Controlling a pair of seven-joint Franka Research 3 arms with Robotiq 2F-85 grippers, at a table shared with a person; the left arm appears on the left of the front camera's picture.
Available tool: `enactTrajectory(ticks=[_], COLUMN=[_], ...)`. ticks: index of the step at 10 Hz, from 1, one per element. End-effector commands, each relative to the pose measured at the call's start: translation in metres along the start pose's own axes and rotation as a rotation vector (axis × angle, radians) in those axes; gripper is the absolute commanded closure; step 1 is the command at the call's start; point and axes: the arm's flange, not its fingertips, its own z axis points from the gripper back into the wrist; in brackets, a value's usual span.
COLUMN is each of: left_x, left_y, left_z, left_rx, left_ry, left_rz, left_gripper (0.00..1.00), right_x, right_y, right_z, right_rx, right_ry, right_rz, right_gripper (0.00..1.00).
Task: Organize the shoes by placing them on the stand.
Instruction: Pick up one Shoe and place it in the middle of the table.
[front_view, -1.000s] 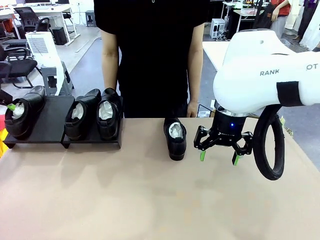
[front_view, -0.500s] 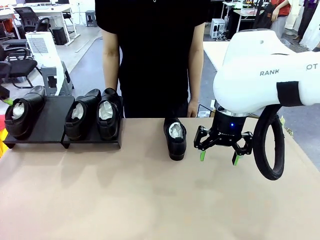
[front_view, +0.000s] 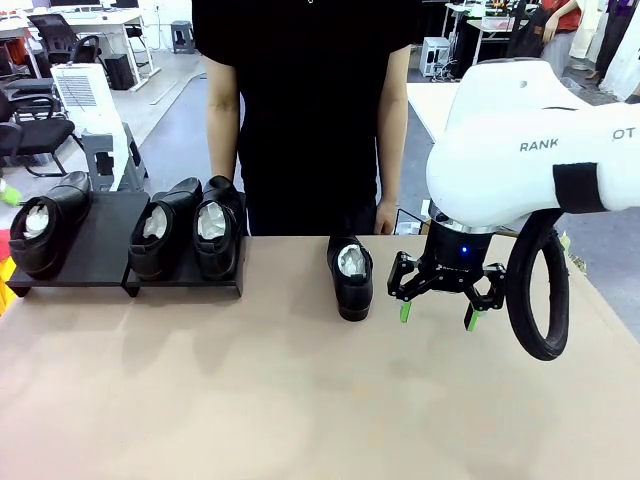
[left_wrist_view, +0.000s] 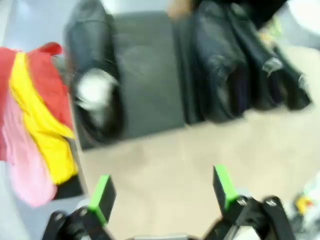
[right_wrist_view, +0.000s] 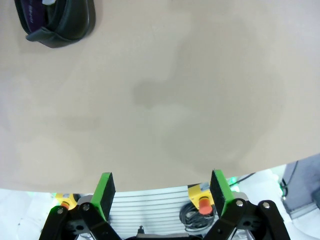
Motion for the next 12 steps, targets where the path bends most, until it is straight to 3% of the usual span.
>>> enactTrajectory(ticks=[1, 3, 4, 6, 7, 8, 11, 12], left_x=[-0.010, -0.028, -0.034, -0.029, -0.044, -0.044, -0.044, -0.044], left_y=[-0.004, -0.014, -0.015, -0.009, -0.018, -0.018, -0.018, -0.018], left_z=[-0.037, -0.080, -0.089, -0.091, -0.107, -0.107, -0.107, -0.107], left_rx=[-0.070, -0.092, -0.088, -0.078, -0.123, -0.123, -0.123, -0.123], left_ry=[0.358, 0.507, 0.525, 0.453, 0.535, 0.535, 0.535, 0.535], left_rz=[-0.123, -0.125, -0.133, -0.072, -0.100, -0.100, -0.100, -0.100], left_gripper=[0.00, 0.00, 0.00, 0.00, 0.00, 0.00, 0.00, 0.00], right_x=[0.003, 0.003, 0.003, 0.006, 0.018, 0.033, 0.085, 0.100], right_y=[-0.001, -0.001, -0.001, 0.004, 0.006, 0.011, 0.066, 0.084], right_z=[0.003, 0.003, 0.003, 0.004, 0.017, 0.035, 0.058, 0.049], right_rx=[-0.013, -0.013, -0.013, -0.002, 0.021, 0.050, 0.030, -0.036], right_ry=[-0.009, -0.009, -0.009, -0.026, -0.069, -0.112, -0.223, -0.184], right_rz=[0.014, 0.014, 0.014, -0.023, -0.059, -0.081, -0.122, -0.147], right_gripper=[0.00, 0.00, 0.00, 0.00, 0.00, 0.00, 0.00, 0.00])
